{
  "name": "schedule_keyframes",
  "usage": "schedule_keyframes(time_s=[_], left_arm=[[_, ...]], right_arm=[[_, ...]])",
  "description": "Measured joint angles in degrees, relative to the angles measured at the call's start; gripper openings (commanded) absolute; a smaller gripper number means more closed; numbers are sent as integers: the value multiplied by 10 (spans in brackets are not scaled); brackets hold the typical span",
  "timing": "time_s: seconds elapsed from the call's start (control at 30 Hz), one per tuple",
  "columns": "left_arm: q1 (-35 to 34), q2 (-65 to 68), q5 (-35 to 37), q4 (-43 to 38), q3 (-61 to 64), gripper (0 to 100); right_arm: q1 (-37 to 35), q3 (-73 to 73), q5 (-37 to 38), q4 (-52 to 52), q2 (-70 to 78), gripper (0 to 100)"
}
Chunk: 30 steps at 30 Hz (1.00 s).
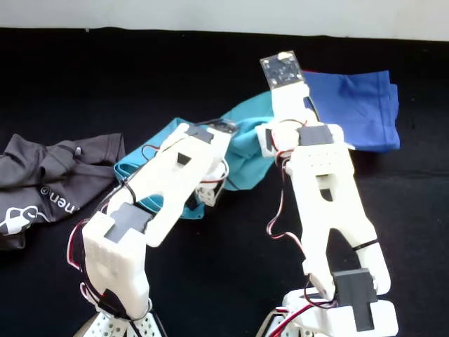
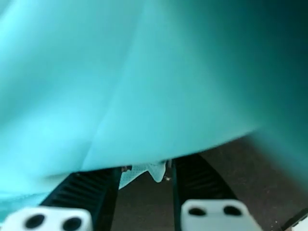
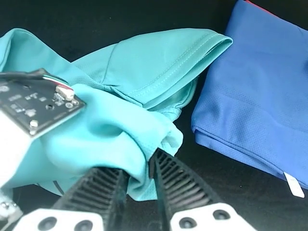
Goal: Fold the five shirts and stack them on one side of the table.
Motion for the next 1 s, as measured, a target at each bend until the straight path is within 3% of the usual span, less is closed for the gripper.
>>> schedule_keyframes(time_s=[0.13, 0.37, 0.53, 0.77, 1.0], left_arm=[[-12, 6, 0, 13, -18, 0], [-105, -31, -5, 110, -82, 10], [-178, -97, -72, 183, -117, 10], [-215, -218, -125, 273, -160, 10], [-251, -310, -173, 276, -94, 10]], right_arm=[[0, 0, 0, 0, 0, 5], [0, -22, 0, 53, -3, 5], [0, -34, 0, 105, -62, 5], [0, -35, 0, 168, -180, 5], [0, 59, 0, 202, -215, 5]])
